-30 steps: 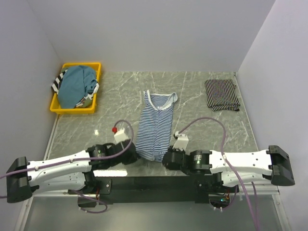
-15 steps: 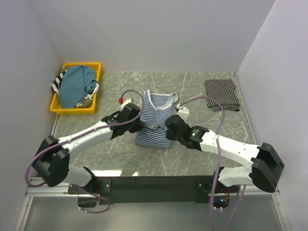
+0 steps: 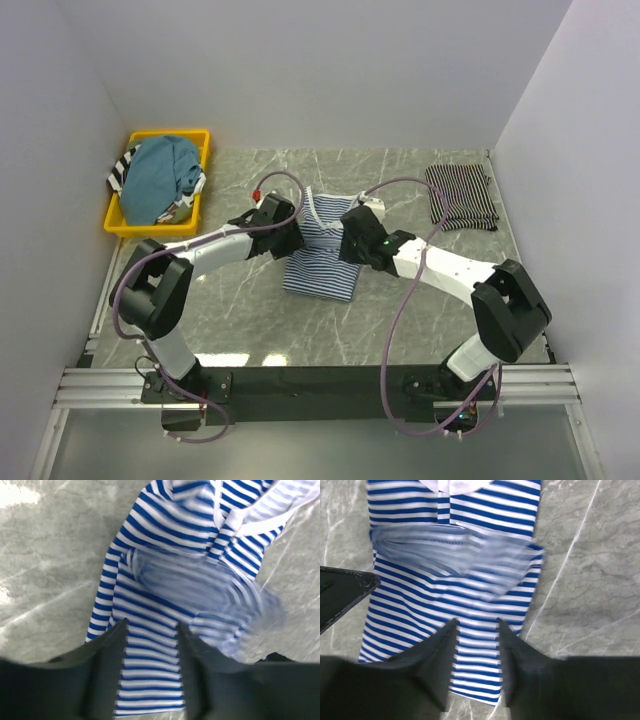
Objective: Fold and stack the tank tops
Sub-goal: Fold the tank top
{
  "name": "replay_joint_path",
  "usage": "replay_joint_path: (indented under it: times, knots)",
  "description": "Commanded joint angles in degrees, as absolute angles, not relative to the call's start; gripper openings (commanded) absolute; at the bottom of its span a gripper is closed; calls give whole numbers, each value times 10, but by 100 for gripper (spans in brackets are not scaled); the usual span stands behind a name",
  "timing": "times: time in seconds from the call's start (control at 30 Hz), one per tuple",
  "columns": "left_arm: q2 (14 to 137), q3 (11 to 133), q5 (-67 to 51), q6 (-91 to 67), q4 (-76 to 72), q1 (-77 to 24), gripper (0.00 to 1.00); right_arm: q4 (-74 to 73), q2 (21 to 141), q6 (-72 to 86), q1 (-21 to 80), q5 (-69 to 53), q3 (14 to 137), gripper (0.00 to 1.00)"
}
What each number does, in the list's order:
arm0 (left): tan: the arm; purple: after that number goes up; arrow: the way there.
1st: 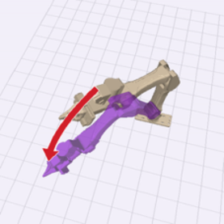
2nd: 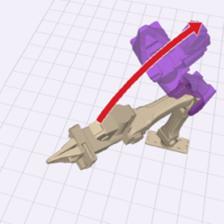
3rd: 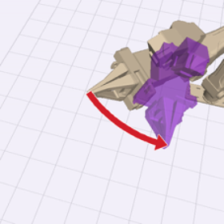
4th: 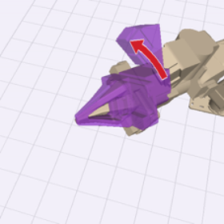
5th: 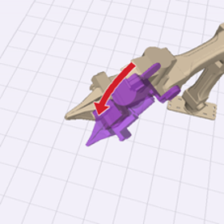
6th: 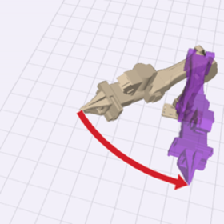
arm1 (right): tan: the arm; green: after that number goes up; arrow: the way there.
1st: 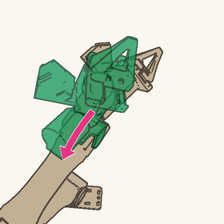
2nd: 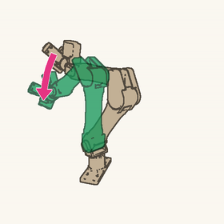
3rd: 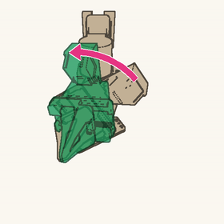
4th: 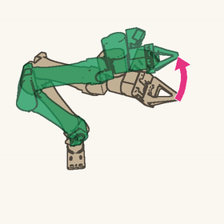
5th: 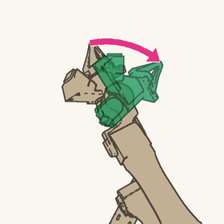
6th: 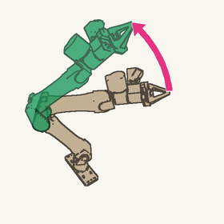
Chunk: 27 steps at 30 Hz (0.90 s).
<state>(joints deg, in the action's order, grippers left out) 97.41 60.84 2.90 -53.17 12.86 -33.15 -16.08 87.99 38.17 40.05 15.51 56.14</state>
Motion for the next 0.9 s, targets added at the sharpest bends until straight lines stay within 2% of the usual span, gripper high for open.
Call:
replay_joint_path:
  times: [0.0,0.07,0.17,0.33,0.4,0.7,0.87]
  knots:
    - [955,633,4,-523,91,-325,58,-158,874,367,391,151,594,49]
    - [928,635,7,-516,97,-324,62,-167,858,367,390,155,595,53]
    - [885,635,16,-515,120,-324,62,-175,833,368,390,160,593,57]
    - [823,579,14,-545,135,-329,52,-159,807,381,405,142,537,56]
    - [804,534,-5,-555,119,-332,45,-152,810,388,410,144,507,54]
    - [848,438,-33,-614,40,-386,17,-117,879,403,451,127,484,49]
    - [873,397,-7,-649,69,-377,14,-128,904,434,512,133,475,47]
